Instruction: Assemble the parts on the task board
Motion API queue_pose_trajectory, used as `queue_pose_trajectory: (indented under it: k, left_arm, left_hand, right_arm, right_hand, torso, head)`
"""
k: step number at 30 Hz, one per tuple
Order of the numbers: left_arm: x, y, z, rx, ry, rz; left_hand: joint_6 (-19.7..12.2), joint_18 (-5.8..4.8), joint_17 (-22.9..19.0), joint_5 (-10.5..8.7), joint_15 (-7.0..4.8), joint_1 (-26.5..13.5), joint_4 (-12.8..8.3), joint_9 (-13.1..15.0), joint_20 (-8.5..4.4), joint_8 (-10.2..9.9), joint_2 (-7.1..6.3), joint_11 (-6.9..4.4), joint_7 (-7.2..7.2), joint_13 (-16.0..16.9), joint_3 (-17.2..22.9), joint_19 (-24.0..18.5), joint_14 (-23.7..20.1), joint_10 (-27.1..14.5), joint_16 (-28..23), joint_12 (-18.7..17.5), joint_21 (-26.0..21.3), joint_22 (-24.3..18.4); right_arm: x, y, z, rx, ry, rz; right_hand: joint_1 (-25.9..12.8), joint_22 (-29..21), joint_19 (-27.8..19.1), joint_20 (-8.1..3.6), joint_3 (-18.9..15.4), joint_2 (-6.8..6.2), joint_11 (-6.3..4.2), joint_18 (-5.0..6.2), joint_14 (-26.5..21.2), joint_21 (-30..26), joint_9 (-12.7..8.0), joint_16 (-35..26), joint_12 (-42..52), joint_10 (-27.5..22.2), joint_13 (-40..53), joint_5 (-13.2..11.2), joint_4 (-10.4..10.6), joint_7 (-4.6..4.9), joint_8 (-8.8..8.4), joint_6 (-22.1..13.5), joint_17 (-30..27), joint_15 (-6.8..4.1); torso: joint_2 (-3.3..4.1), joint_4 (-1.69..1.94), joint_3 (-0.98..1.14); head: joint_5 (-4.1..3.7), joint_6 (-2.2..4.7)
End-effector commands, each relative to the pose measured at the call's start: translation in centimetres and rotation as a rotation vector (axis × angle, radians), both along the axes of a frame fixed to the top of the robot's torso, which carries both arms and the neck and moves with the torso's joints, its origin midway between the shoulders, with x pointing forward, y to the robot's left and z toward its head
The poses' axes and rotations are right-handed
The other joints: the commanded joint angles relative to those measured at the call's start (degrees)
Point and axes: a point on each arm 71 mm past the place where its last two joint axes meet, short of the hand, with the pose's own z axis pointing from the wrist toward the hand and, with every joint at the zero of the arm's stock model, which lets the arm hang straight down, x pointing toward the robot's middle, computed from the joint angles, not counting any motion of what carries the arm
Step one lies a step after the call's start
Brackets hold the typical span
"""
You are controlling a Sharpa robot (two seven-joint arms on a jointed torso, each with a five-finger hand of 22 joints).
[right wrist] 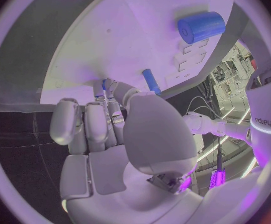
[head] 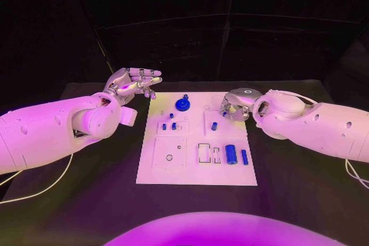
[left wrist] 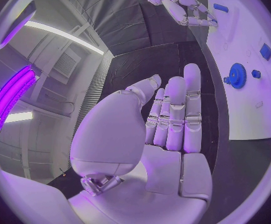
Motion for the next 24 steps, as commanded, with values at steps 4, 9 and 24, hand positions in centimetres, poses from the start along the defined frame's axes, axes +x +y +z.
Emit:
queue_pose_trajectory:
  k: [4, 9, 24]
  left_arm:
    - [0.1, -0.1, 0.1, -0.007, -0.001, -0.004]
    - [0.1, -0.1, 0.1, -0.006, -0.001, -0.002]
    - [0.2, 0.0, 0.0, -0.005, -0.002, 0.000]
  left_hand:
    - [0.0, 1.12, -0.1, 0.05, -0.07, 0.4, -0.3, 0.0, 0.02, -0.2, 0.35, 0.08, 0.14, -0.1, -0.1, -0.6, -0.3, -0.4, -0.2, -0.2, -0.3, -0.1]
    - [0.0, 1.13, -0.1, 0.04, -0.04, 0.4, -0.3, 0.0, 0.05, -0.2, 0.34, 0.13, 0.17, -0.1, -0.2, -0.6, -0.4, -0.7, -0.2, -0.3, -0.4, -0.1]
    - [-0.2, 1.14, -0.1, 0.03, 0.05, 0.4, -0.3, 0.0, 0.14, -0.2, 0.37, 0.27, 0.28, -0.3, -0.4, -0.7, -0.5, -1.3, -0.1, -0.3, -0.5, -0.2]
  right_arm:
    - [-0.1, -0.3, 0.5, 0.029, -0.048, -0.014]
    - [-0.3, -0.6, 0.7, 0.040, -0.059, -0.018]
    - [-3.1, -0.3, 2.2, 0.133, -0.038, 0.008]
  right_hand:
    - [0.0, 0.1, 0.4, -0.06, 0.4, -0.56, -0.08, -1.09, 2.0, 0.4, 0.1, 0.3, 0.1, 0.6, -0.1, -0.3, -0.1, 0.15, -0.18, 0.5, 0.0, -0.33]
    - [-0.1, 0.2, 0.4, -0.06, 0.5, -0.61, -0.09, -1.09, 2.0, 0.4, 0.1, 0.3, 0.1, 0.6, -0.1, -0.4, -0.2, 0.14, -0.20, 0.5, 0.0, -0.33]
    - [-0.2, 0.4, 0.5, -0.05, 0.5, -0.75, -0.11, -1.14, 2.0, 0.6, 0.1, 0.3, 0.0, 0.7, -0.1, -0.5, -0.2, 0.12, -0.24, 0.6, -0.1, -0.33]
  torso:
    - [0.00, 0.01, -0.02]
    - [0.02, -0.01, -0.01]
    - [-0.04, 0.05, -0.06]
  head:
    - [-0.12, 0.17]
    - [-0.08, 0.21]
    - [-0.12, 0.41]
